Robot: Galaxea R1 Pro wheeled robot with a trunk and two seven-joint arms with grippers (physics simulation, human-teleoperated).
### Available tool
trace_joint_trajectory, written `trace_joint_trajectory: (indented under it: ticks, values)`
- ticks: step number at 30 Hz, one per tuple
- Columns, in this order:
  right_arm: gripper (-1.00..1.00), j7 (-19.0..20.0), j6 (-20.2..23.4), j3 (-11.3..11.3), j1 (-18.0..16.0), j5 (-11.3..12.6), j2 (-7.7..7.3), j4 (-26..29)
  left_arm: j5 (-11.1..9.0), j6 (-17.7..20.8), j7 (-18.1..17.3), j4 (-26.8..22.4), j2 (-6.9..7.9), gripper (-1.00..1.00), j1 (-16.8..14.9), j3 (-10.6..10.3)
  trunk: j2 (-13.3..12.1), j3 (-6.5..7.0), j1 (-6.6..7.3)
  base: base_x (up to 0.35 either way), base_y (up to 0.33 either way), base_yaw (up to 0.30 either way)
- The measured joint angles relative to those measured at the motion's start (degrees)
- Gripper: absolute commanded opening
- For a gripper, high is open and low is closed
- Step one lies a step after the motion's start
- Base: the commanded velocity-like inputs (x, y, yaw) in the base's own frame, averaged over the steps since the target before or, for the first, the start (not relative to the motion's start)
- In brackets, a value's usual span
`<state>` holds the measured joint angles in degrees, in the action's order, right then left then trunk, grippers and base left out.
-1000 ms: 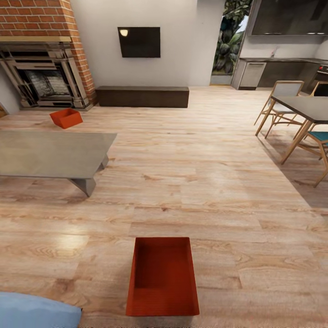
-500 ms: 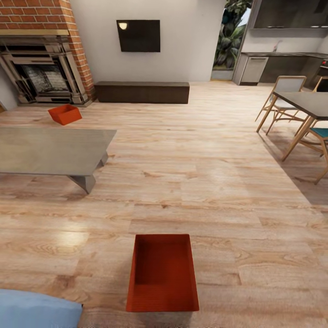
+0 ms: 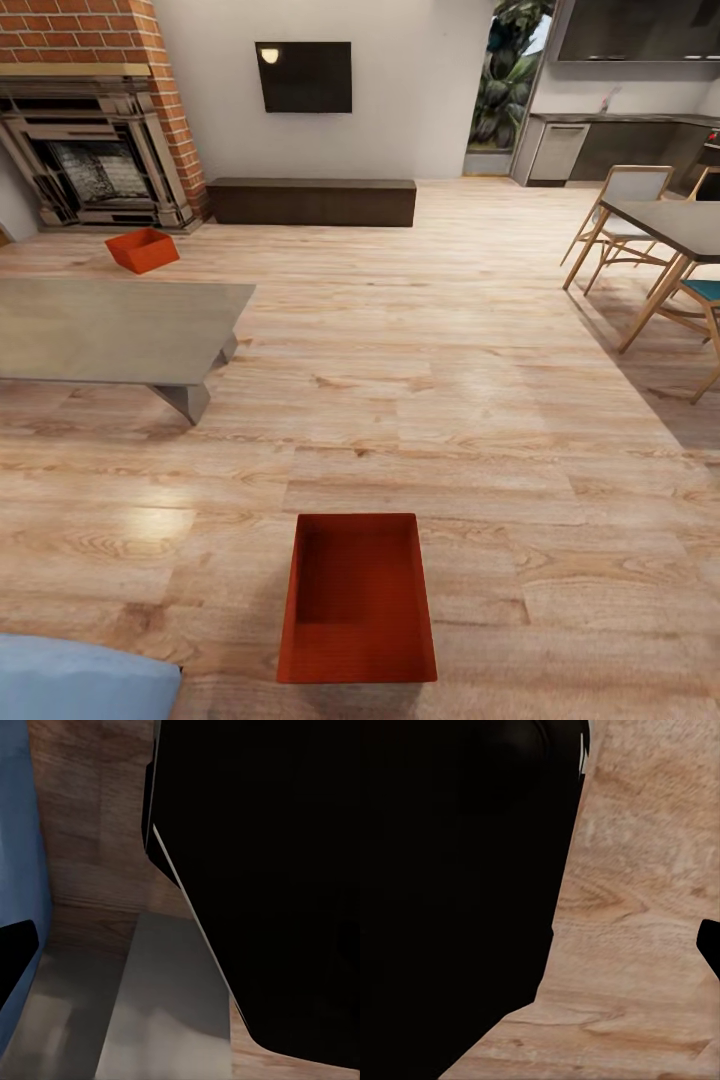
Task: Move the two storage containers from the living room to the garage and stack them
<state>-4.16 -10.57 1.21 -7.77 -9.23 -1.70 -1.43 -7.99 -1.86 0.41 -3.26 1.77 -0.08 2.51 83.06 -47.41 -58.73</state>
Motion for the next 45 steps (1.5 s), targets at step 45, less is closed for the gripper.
trace_joint_trajectory:
  ticks: [45]
  values:
    - [1.0,-0.1,0.3,-0.1,0.0,0.0,0.07,0.0,0.0,0.0,0.0,0.0,-0.02,1.0,0.0,0.0,0.0,0.0,0.0,0.0,0.0,0.0]
